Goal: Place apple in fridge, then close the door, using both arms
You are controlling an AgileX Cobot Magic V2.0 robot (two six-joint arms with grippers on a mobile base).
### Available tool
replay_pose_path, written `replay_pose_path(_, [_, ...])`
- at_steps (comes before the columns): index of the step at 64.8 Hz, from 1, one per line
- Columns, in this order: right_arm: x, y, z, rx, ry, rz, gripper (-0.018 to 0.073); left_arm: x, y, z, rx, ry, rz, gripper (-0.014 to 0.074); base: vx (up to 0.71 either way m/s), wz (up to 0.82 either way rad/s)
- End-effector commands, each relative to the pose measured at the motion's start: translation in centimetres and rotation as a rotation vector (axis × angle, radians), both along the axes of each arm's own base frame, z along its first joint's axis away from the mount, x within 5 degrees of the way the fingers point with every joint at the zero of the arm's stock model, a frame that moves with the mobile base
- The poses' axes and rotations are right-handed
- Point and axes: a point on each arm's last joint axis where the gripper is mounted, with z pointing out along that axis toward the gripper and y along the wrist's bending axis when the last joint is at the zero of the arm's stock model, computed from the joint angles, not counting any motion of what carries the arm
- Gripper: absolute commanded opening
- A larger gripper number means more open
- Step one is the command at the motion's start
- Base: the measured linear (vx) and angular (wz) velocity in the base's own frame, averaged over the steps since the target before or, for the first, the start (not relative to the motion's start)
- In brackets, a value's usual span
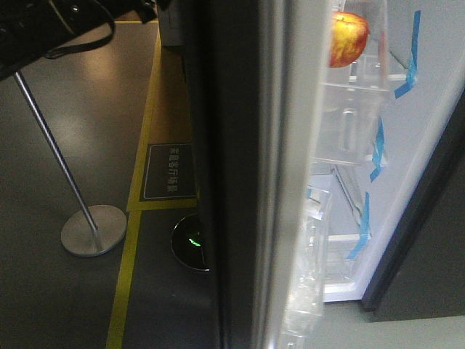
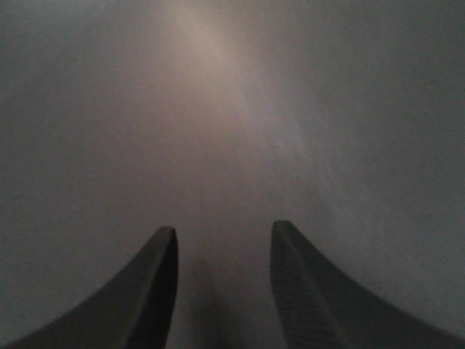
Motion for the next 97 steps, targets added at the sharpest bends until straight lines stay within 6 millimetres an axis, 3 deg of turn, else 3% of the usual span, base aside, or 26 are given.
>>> replay_pose_path(1, [0.0,-0.1,1.3,0.062,-0.071,-0.012,0.0332,-4.5,-3.6,2.6,-0.036,-0.102,-0.206,0.0307,0.0,0.0])
replay_pose_path(7, [0.0,0.0,1.3,0.08,-0.071,-0.002,0.0332,-6.4,-6.5,2.4,-0.019,-0.092,-0.269,0.0307,0.0,0.0])
replay_pose_path(14, [0.0,0.0,1.4,0.081,-0.074,-0.002,0.0332,-7.6,-8.2,2.1,0.03,-0.144,-0.291,0.0307,0.0,0.0])
replay_pose_path(23, [0.5,-0.3,1.6,0.074,-0.096,-0.037,0.0334,-7.7,-8.0,1.8,0.099,-0.203,-0.277,0.0307,0.0,0.0])
replay_pose_path(31, [2.2,-0.7,2.0,0.066,-0.127,-0.105,0.0363,-7.2,-6.5,1.9,0.177,-0.252,-0.23,0.0307,0.0,0.0])
replay_pose_path(46, [8.9,-1.2,2.2,0.106,-0.105,-0.232,0.0536,-6.2,-2.1,2.9,0.359,-0.345,-0.042,0.0307,0.0,0.0])
replay_pose_path(56, [14.1,-1.4,2.7,0.12,-0.14,-0.307,0.0604,-6.8,-0.2,3.7,0.478,-0.382,0.048,0.0307,0.0,0.0])
replay_pose_path(83, [26.6,-1.3,3.2,0.091,-0.125,-0.384,0.0592,-7.4,0.0,3.6,0.54,-0.408,0.036,0.0307,0.0,0.0])
replay_pose_path(97, [30.2,-1.2,2.5,0.09,-0.127,-0.404,0.0591,-7.3,0.0,3.6,0.54,-0.407,0.043,0.0307,0.0,0.0])
